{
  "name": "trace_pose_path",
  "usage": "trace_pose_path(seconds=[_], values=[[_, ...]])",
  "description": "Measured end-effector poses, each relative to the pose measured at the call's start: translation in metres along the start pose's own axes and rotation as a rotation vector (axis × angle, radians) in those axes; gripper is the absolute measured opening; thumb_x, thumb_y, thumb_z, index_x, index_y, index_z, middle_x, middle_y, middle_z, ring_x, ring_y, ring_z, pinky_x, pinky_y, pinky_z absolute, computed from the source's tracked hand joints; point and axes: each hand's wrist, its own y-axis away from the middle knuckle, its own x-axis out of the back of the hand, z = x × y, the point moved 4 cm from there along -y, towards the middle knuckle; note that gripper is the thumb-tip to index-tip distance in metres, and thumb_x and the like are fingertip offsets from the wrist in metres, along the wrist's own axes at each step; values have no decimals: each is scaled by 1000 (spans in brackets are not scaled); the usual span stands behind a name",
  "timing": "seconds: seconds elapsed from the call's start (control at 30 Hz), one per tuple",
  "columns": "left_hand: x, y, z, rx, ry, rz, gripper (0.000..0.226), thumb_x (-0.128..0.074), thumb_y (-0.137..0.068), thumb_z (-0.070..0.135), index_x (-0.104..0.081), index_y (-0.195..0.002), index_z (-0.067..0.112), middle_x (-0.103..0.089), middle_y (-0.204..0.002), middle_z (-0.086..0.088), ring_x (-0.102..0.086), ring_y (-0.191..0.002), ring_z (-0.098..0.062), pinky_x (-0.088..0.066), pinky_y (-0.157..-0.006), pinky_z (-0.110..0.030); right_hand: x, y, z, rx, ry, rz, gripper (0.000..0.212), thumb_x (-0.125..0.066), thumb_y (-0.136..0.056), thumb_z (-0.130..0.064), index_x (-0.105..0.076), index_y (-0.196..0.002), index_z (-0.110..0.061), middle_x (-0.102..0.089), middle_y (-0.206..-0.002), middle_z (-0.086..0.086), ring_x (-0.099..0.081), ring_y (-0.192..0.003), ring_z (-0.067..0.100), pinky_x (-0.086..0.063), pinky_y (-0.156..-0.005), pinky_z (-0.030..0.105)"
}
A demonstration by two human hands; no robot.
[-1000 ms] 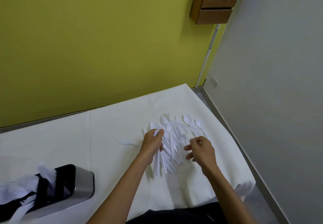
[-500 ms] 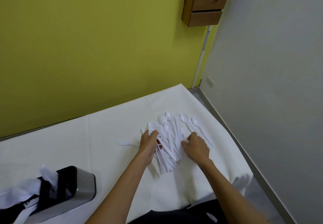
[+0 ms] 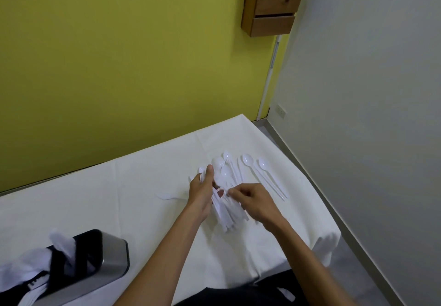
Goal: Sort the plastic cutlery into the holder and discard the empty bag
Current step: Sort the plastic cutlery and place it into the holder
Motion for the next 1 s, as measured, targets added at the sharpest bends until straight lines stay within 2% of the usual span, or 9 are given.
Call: trace_pose_path(seconds=[0.07,0.2,0.33,0.5,0.57,0.67,0.8,0.9,1.0], values=[[1,-1,4,-10,-6,-2,55,-61,-90,60,-65,-113,10,-71,-101,-6,-69,-90,-21,-59,-84,-39,-14,3,-7,30,33,-96,29,-62,-92,-42,-76,-82,-18,-66,-68,2,-52,-60,9,-44,-62,29],[5,12,15,-85,161,-52,24,-59,-101,30,-59,-89,9,-58,-76,-6,-58,-67,-17,-55,-69,-35,-27,7,-16,48,118,-7,36,-63,-93,-42,-72,-78,-11,-57,-59,-5,-47,-52,6,-36,-57,21],[39,18,25,-154,276,169,35,-55,-102,37,-52,-79,10,-46,-63,-2,-53,-54,-13,-58,-75,-35,-32,21,-17,-54,-63,246,26,-58,-95,-46,-63,-85,-23,-65,-84,-13,-63,-84,10,-47,-72,22],[65,46,42,-220,432,207,43,-57,-99,45,-50,-76,9,-48,-57,1,-58,-44,-10,-59,-79,-41,-104,28,-46,-255,-505,-13,59,-31,-97,-57,-56,-138,-23,-59,-138,-4,-54,-128,19,-40,-113,46],[83,59,51,-311,384,218,42,-55,-100,44,-50,-78,8,-51,-55,2,-62,-49,-14,-59,-76,-43,-124,32,-64,-300,-530,10,55,-33,-95,-49,-61,-133,-20,-63,-131,-1,-57,-120,19,-42,-109,42],[115,76,71,-452,317,219,40,-53,-101,42,-48,-77,10,-53,-52,5,-64,-52,-19,-58,-73,-44,-148,40,-84,-313,-540,0,32,-40,-94,-27,-66,-97,-9,-63,-93,7,-55,-84,22,-43,-78,34],[169,105,90,-590,357,291,36,-53,-103,37,-43,-75,17,-41,-56,4,-47,-45,-14,-50,-57,-35,-189,59,-119,-141,-441,-98,26,-48,-94,-20,-63,-94,2,-65,-93,12,-60,-84,29,-52,-79,36],[225,130,102,-685,371,376,32,-52,-104,36,-44,-78,17,-39,-58,4,-40,-47,-13,-43,-52,-30,-219,79,-136,25,-332,-143,15,-56,-91,-22,-66,-85,-12,-67,-88,-6,-63,-82,18,-54,-83,34],[283,154,111,-767,396,475,28,-51,-104,33,-45,-82,17,-38,-58,5,-38,-47,-13,-40,-50,-29,-238,94,-139,186,-105,-81,19,-55,-96,-19,-66,-111,-22,-66,-112,-15,-61,-104,3,-48,-90,24]])
